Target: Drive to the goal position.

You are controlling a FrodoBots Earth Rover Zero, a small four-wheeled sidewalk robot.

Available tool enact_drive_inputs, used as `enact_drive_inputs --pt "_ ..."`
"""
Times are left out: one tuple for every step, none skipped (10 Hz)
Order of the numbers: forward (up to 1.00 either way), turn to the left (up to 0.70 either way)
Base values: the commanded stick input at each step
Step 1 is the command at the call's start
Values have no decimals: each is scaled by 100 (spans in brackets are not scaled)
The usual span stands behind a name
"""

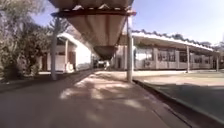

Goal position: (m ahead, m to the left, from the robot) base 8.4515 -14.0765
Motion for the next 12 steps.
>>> enact_drive_inputs --pt "100 0" --pt "100 0" --pt "100 0" --pt "100 0" --pt "100 0" --pt "100 0" --pt "100 0" --pt "100 0" --pt "100 0" --pt "100 0" --pt "100 0" --pt "100 0"
